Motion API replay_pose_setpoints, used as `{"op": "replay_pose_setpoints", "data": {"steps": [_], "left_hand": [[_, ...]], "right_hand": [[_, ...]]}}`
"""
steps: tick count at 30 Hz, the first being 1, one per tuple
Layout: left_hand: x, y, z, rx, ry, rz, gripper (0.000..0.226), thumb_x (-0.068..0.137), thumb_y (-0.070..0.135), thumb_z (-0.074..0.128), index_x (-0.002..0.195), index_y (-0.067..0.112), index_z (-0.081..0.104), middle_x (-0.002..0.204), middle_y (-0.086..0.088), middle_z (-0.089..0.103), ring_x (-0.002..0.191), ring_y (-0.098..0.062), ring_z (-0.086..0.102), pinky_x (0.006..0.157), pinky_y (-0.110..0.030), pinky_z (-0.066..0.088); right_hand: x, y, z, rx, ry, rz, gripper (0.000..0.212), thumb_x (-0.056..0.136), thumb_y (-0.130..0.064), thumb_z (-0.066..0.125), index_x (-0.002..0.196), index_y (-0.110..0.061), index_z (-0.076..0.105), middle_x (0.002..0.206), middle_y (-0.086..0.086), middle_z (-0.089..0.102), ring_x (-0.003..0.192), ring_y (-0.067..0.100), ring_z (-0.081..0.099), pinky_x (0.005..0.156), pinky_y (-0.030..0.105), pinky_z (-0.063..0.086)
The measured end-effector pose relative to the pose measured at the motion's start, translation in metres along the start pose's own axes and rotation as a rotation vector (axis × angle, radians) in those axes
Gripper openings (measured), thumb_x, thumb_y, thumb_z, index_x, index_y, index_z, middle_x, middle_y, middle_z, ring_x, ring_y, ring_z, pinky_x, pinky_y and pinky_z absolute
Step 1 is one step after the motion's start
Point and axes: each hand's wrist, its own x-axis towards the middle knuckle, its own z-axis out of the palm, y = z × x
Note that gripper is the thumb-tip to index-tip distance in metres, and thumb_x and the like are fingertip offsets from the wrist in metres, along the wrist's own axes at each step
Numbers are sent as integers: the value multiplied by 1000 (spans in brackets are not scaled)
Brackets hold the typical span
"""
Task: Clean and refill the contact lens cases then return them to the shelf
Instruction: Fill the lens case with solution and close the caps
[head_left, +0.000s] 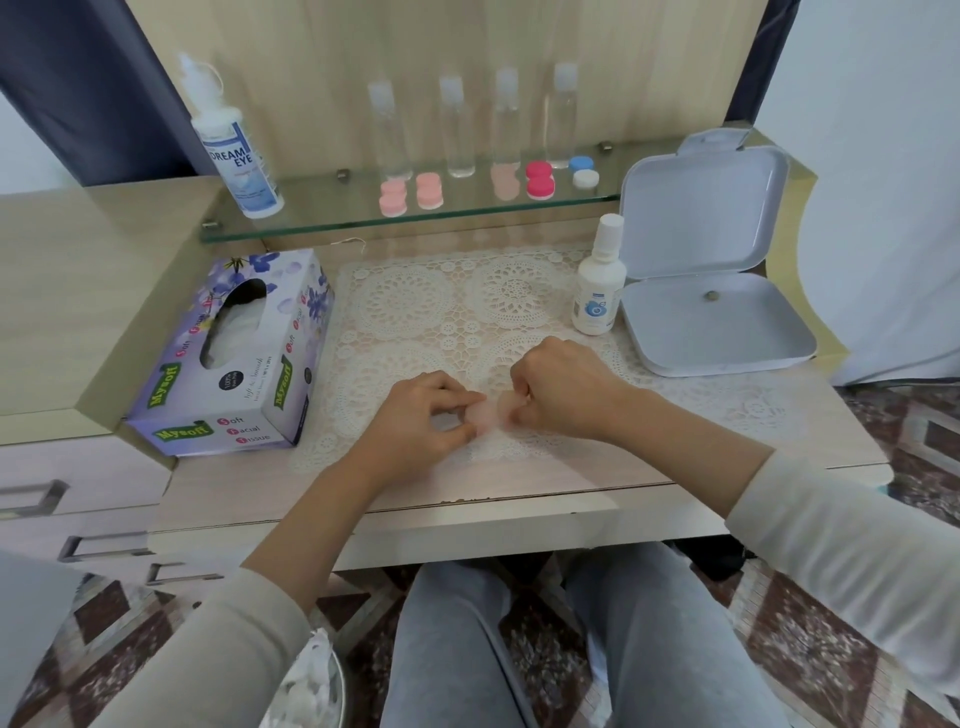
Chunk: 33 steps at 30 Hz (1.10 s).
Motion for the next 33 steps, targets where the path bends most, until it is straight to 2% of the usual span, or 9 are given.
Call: {"op": "replay_pose_setpoints", "data": {"steps": [4, 6, 8, 11, 16, 20, 25, 30, 33], "left_hand": [[0, 4, -2, 40, -7, 8, 26, 76, 13, 73, 101, 12, 70, 84, 12, 56, 74, 1, 56, 76, -4, 40], [0, 7, -2, 68, -16, 18, 26, 76, 12, 72, 102, 13, 70, 85, 8, 56, 74, 1, 53, 75, -5, 40], [1, 9, -3, 94, -21, 18, 25, 77, 12, 71, 102, 13, 70, 85, 5, 56, 73, 3, 51, 73, -1, 36], [1, 11, -5, 134, -31, 11, 27, 77, 14, 71, 104, 14, 70, 79, 8, 54, 71, 3, 51, 71, 1, 33], [6, 20, -12, 213, -69, -1, 30, 73, 15, 72, 103, 11, 70, 80, -3, 64, 70, -9, 58, 72, -14, 44], [12, 23, -14, 240, -84, -120, 25, 71, 16, 72, 94, 7, 71, 74, 1, 65, 64, -3, 58, 63, -6, 44], [23, 23, -22, 240, 66, -171, 19, 74, 21, 72, 87, 8, 71, 73, 0, 66, 68, -10, 60, 74, -26, 52], [49, 31, -37, 178, 213, -173, 17, 74, 25, 74, 84, 11, 70, 67, 6, 61, 60, 2, 53, 60, -6, 41], [70, 39, -47, 200, 254, -140, 13, 77, 28, 72, 81, 16, 67, 69, 7, 60, 58, 2, 50, 54, -2, 36]], "right_hand": [[-3, 2, -6, 164, -50, -94, 34, 82, -10, 58, 115, -15, 63, 110, 2, 64, 84, 10, 48, 69, 21, 35], [-4, 1, -8, 210, -71, -136, 34, 84, -3, 51, 112, -14, 65, 107, 4, 67, 81, 7, 45, 68, 17, 33], [-3, 1, -6, 219, -62, -141, 32, 85, -2, 48, 109, -9, 67, 102, 8, 67, 89, 14, 53, 73, 23, 41], [-1, 2, 2, 200, -47, -146, 32, 85, -3, 46, 111, -6, 65, 103, 12, 64, 100, 24, 53, 82, 32, 43], [-5, 11, 11, 318, 41, -106, 38, 82, -12, 60, 120, -11, 60, 115, 6, 59, 93, 12, 52, 76, 17, 34], [-13, 30, 18, 352, 207, 32, 44, 86, -24, 60, 128, -11, 53, 127, 5, 54, 111, 20, 52, 91, 25, 38], [-29, 54, 29, 289, 225, 30, 50, 87, -31, 58, 133, -15, 48, 141, -2, 42, 131, 16, 36, 107, 30, 29], [-33, 65, 35, 272, 216, -22, 54, 86, -36, 60, 132, -12, 48, 142, 1, 43, 133, 17, 34, 108, 28, 26], [-32, 66, 40, 291, 243, -27, 53, 85, -38, 61, 129, -11, 52, 139, 3, 46, 132, 19, 36, 106, 25, 23]]}}
